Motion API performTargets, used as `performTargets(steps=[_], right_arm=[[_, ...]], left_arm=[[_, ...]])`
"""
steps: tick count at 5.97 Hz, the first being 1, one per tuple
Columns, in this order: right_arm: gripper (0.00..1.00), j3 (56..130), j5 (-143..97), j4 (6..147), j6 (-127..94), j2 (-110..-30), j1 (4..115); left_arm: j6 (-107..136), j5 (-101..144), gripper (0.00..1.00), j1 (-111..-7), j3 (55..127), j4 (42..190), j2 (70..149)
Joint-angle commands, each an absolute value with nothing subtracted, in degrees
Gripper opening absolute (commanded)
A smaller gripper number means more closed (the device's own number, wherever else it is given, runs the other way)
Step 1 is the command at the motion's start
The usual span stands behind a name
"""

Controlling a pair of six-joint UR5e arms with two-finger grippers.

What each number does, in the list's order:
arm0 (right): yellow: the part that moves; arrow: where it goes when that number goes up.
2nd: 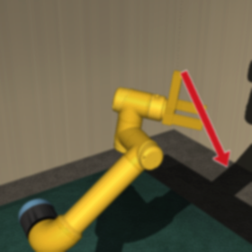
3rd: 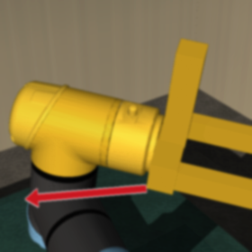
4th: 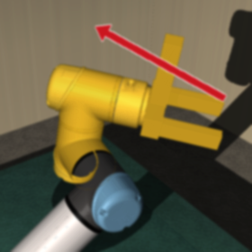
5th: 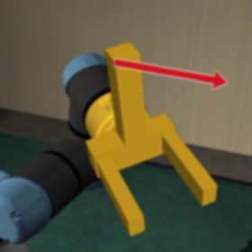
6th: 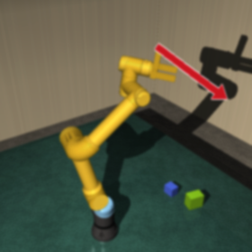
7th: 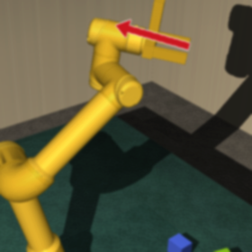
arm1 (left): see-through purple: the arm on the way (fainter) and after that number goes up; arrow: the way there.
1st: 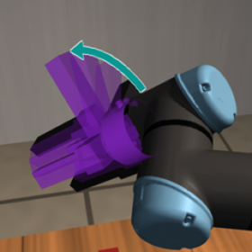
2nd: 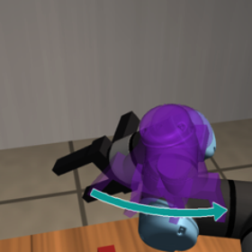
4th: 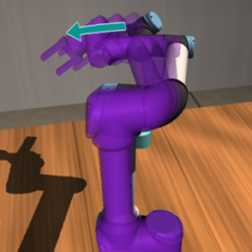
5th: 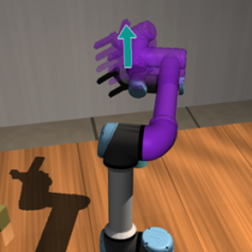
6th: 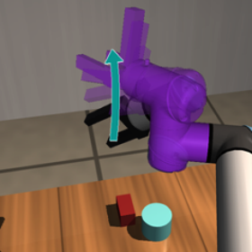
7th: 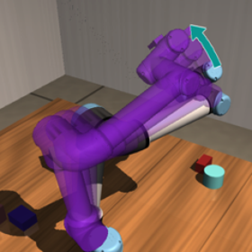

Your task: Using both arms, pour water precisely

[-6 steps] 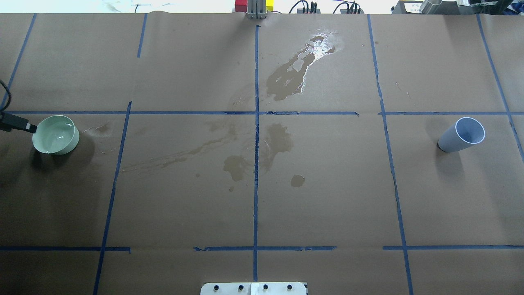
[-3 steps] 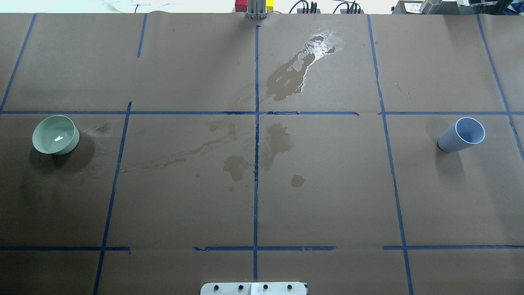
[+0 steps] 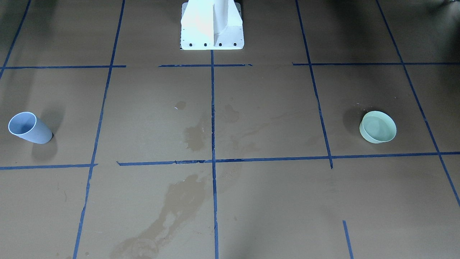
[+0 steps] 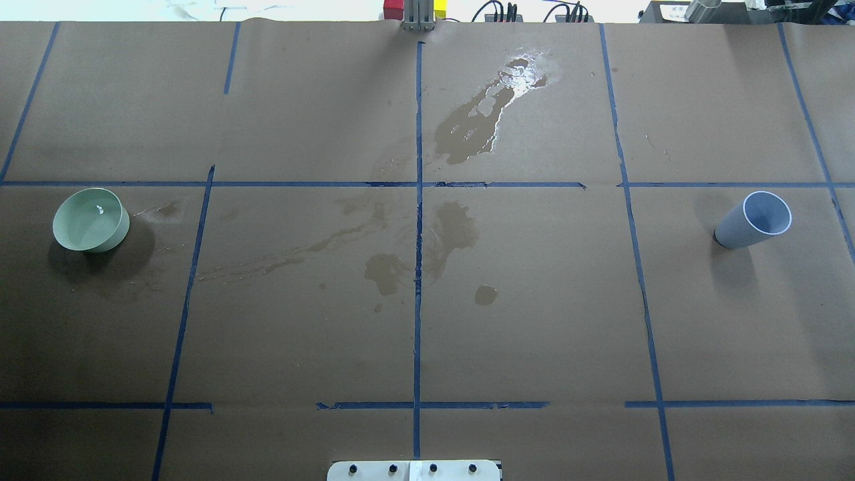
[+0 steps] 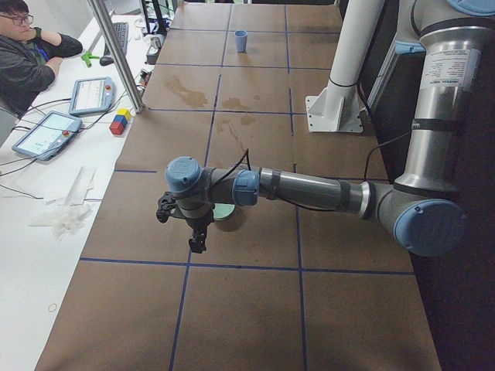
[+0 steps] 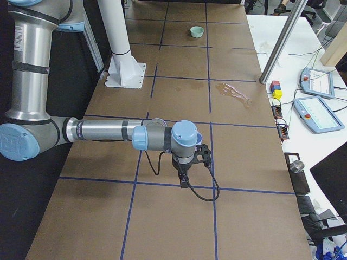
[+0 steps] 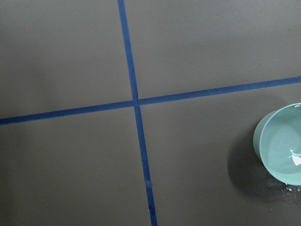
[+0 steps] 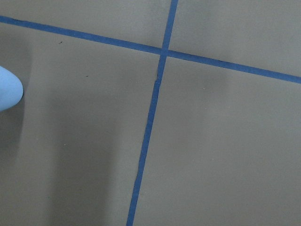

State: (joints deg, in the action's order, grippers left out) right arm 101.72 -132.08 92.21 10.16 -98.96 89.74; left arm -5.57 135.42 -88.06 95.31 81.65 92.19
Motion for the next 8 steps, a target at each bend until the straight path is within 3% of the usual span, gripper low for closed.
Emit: performTargets(steps=[1, 4, 8], right_arm=[[1.0, 101.69, -132.19, 92.11, 9.76, -98.96, 89.74], [1.0, 101.69, -132.19, 92.2, 9.84, -98.96, 89.74], [1.0, 101.6, -132.19, 92.28, 9.84, -99.05, 89.65]], left_arm=[[-5.8, 135.0, 1.0, -88.24, 94.58, 87.31, 88.78], [-5.98, 134.73, 1.0, -88.24, 97.56, 88.06, 83.95], [-5.98, 134.65, 1.0, -88.24, 97.65, 88.33, 84.2]])
